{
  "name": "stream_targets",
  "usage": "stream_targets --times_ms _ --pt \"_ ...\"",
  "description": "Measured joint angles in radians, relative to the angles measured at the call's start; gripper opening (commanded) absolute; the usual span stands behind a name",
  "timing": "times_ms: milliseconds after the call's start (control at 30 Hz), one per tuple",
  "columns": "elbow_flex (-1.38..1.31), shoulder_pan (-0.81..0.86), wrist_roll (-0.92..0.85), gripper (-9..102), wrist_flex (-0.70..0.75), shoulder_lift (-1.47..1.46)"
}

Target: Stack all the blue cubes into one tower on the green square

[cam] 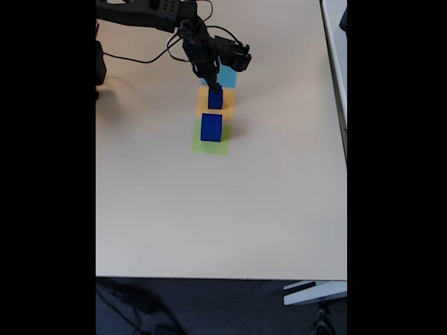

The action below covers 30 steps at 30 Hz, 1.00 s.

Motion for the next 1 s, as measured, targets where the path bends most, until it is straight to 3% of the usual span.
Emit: stream_targets --times_ms 1000 --pt "-0.034 0.014 -0.021 12 0.0 -0.009"
